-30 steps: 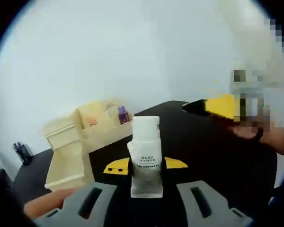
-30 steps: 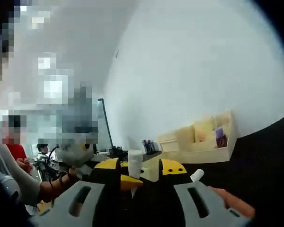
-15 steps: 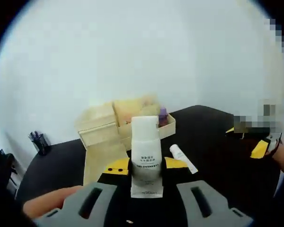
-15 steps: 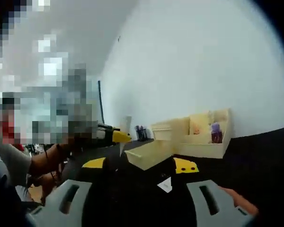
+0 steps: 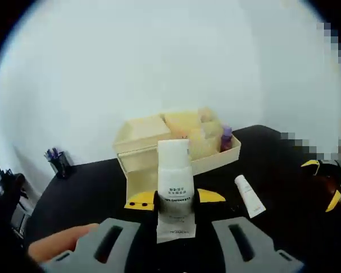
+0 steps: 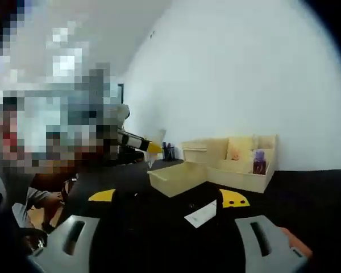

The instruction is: Open the drawer, pick up the cosmetic bottles from the table one by one, place them into the drawer, release the gripper, close the drawer, and move the gripper away

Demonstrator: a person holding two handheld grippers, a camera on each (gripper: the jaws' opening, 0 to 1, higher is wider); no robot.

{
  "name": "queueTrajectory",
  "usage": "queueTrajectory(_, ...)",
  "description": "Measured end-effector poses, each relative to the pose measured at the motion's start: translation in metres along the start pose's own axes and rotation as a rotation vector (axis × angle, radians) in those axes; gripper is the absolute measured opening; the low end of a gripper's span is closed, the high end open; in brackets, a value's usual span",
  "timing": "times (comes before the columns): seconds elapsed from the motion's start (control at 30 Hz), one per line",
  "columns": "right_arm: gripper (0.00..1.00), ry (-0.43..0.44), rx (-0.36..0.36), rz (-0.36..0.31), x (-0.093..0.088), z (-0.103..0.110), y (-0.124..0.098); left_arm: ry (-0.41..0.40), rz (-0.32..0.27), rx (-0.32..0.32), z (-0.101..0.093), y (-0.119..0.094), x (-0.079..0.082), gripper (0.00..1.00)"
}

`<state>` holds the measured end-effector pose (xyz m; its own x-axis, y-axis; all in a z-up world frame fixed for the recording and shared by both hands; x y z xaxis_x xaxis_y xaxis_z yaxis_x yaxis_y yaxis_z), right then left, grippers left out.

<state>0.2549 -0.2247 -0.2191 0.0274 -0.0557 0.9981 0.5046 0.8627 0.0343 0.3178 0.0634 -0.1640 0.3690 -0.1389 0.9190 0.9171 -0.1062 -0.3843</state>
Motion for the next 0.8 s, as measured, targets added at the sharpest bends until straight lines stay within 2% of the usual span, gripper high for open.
queueTrajectory(0.17,0.64,0.009,0.010,0.001,-0.001,0.003,0.001,-0.030,0.050,0.024,0.010,0.017,-0.004,0.20)
queueTrajectory(0.2,0.63,0.008,0.011,0.002,-0.002,0.003,0.001,-0.043,0.065,0.027,0.018,0.024,-0.002,0.20)
queueTrajectory(0.47,0.62,0.007,0.028,0.014,-0.003,0.006,0.002,-0.097,0.151,0.054,0.041,0.057,-0.011,0.20)
queueTrajectory(0.67,0.61,0.012,0.034,0.014,-0.003,0.007,0.003,-0.121,0.204,0.081,0.046,0.071,-0.022,0.20)
queueTrajectory(0.8,0.60,0.011,0.039,0.013,-0.002,0.008,0.002,-0.152,0.233,0.073,0.050,0.083,-0.032,0.20)
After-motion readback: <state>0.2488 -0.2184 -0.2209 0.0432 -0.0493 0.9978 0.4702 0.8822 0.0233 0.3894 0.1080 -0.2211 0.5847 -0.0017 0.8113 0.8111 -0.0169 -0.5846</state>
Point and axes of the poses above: the point that each gripper's makers call its tool centre point, and the gripper's own axes: y roughly forward along the fingers, z roughly to its left, x roughly out of its top, the point moved 8 cm from there along -y, roughly backward along the fingers, and after that the axes turned 2 degrees about -y, right-handed, at the moved point
